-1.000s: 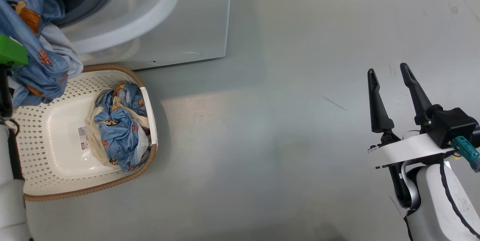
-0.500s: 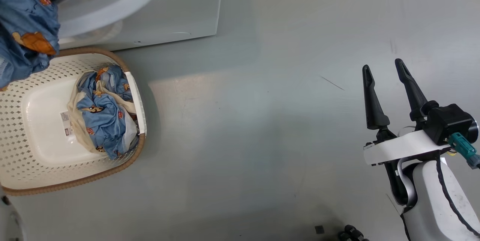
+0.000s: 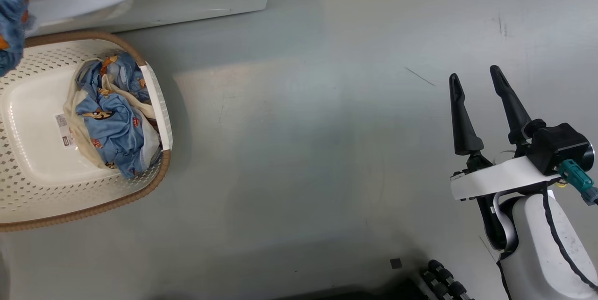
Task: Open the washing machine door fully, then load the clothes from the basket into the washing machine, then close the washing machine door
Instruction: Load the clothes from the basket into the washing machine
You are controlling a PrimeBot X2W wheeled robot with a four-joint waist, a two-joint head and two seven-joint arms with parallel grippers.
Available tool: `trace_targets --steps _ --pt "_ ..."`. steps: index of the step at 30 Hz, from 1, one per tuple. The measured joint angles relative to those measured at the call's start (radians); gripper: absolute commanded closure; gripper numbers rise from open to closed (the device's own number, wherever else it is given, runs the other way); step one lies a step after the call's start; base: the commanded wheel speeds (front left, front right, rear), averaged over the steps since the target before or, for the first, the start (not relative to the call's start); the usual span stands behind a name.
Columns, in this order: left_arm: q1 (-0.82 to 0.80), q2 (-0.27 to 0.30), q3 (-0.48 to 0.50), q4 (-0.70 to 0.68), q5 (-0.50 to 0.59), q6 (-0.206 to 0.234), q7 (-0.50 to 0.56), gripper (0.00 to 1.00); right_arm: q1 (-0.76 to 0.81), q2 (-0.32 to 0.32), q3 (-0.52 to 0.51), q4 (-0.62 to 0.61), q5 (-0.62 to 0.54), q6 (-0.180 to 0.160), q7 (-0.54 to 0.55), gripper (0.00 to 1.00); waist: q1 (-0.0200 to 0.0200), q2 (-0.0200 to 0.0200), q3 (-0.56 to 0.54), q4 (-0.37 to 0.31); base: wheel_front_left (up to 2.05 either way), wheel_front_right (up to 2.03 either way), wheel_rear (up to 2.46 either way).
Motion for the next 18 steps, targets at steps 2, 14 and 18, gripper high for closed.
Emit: trace_targets --steps 2,14,18 --pt "-0.028 0.006 -0.002 -0.002 0.003 0.0 -0.022 1.0 0.0 0.001 0.006 0.0 0.001 0.0 0.0 0.0 0.0 0.0 0.014 0.0 0.0 0.0 0.0" --pt "-0.128 0.041 -0.087 -0.061 0.108 0.0 -0.286 1.0 -0.018 0.012 0.018 0.001 0.008 0.0 0.0 0.0 0.0 0.0 0.061 -0.015 0.0 0.0 0.0" --pt "-0.142 0.043 -0.092 -0.038 0.118 0.0 -0.351 1.0 -0.019 0.014 0.018 0.003 0.012 0.0 0.0 0.0 0.0 0.0 0.063 -0.017 0.0 0.0 0.0"
